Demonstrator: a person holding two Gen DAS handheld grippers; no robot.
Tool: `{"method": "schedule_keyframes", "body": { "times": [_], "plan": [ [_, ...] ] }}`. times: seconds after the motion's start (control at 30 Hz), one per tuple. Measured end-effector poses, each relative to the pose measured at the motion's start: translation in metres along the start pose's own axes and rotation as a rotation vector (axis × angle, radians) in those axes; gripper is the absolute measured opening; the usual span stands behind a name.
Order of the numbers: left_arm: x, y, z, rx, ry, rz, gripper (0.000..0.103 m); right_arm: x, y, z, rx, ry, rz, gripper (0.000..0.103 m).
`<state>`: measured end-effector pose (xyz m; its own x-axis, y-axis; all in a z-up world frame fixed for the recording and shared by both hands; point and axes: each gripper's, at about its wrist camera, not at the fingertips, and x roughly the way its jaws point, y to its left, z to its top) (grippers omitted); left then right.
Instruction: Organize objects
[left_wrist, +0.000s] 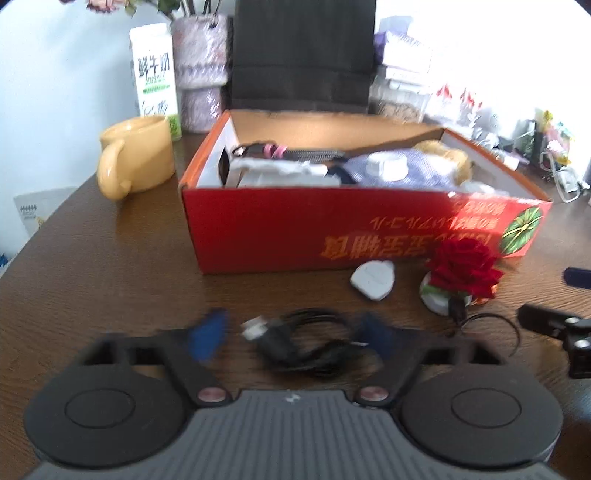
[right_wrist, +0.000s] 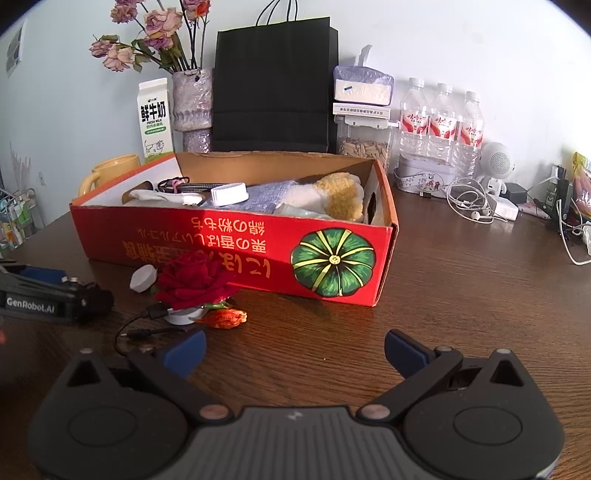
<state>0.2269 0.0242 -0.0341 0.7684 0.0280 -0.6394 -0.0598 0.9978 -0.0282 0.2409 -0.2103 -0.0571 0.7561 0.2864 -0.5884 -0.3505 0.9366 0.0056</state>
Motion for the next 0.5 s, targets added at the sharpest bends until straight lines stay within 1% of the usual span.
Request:
{"method": "schedule_keyframes", "body": {
  "times": [0.07,0.27,0.5],
  "plan": [
    [-0.001,0.002,0.000,-0.018,-0.006,-0.014,0.059,0.003,0.000,0.000,-0.002,0.008,0.002,0.103],
    [-0.008,0.004,0.001,-0.036,-0.043,-0.010,0.057,0.012,0.004,0.002,-0.016,0.025,0.012,0.103],
    [-0.007,0.009,0.002,-0.061,-0.037,-0.012,0.058,0.025,0.012,0.009,-0.026,0.046,0.037,0.103]
  ]
}}
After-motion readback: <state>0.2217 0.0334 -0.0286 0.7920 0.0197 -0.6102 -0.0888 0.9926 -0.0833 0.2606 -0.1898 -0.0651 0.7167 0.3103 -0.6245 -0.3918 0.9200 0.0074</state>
